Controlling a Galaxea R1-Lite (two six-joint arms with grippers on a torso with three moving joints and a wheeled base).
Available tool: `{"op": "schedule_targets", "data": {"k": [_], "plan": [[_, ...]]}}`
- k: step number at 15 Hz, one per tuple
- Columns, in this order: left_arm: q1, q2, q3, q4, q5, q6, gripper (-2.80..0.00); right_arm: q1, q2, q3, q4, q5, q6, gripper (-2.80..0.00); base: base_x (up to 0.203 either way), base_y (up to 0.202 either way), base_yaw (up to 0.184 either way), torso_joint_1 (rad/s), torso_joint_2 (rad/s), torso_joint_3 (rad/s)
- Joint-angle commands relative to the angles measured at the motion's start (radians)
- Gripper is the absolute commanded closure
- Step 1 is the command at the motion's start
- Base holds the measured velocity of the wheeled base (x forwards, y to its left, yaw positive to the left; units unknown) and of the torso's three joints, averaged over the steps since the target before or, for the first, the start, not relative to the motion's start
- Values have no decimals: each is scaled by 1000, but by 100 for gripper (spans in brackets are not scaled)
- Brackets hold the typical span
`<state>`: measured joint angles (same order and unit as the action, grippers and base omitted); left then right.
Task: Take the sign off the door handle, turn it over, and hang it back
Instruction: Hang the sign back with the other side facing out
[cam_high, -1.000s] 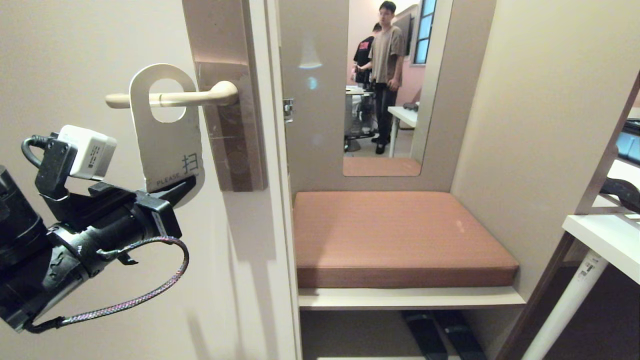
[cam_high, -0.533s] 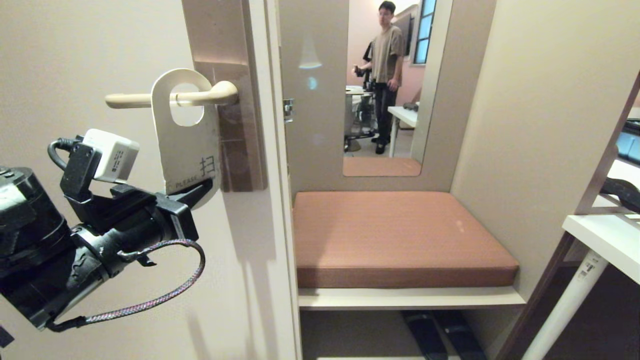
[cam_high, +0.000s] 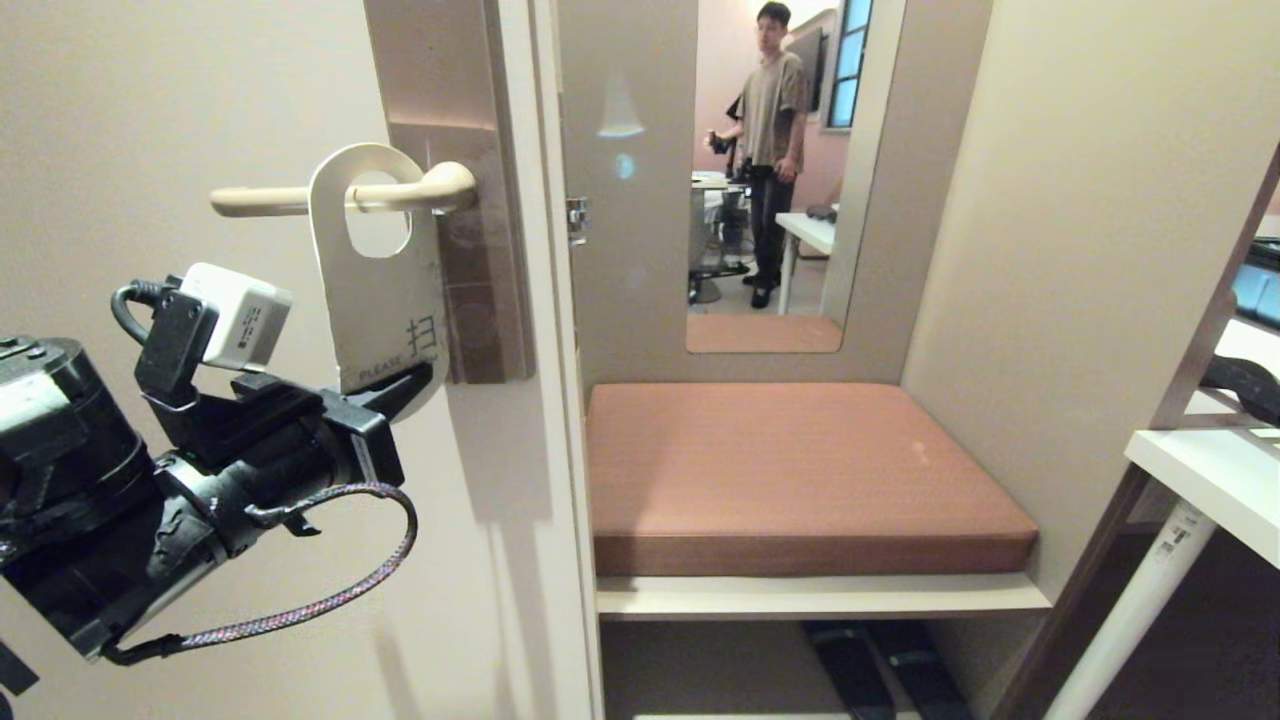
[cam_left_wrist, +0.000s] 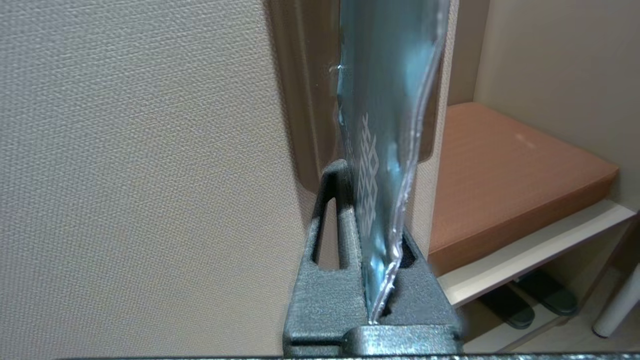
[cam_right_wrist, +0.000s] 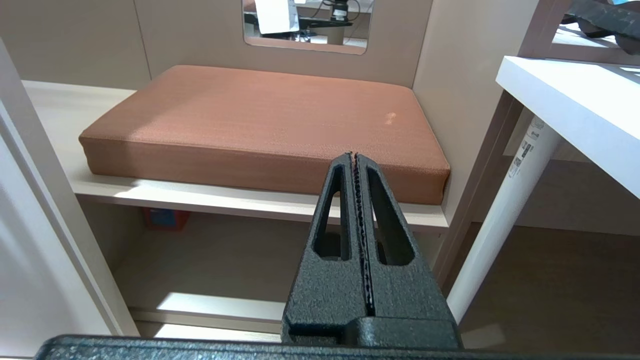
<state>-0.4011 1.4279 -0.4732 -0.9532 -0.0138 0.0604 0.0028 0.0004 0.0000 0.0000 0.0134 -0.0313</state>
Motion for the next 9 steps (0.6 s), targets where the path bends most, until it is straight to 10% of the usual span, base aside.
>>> {"op": "schedule_targets", "data": {"k": [1, 9], "plan": [[-2, 0, 2, -6, 0, -1, -280, 0, 0, 0, 0, 0, -2, 0, 0, 0, 0, 0, 0, 0], [-4, -22, 14, -39, -4, -14, -280, 2, 0, 0, 0, 0, -1, 0, 0, 0, 0, 0, 0, 0]]}}
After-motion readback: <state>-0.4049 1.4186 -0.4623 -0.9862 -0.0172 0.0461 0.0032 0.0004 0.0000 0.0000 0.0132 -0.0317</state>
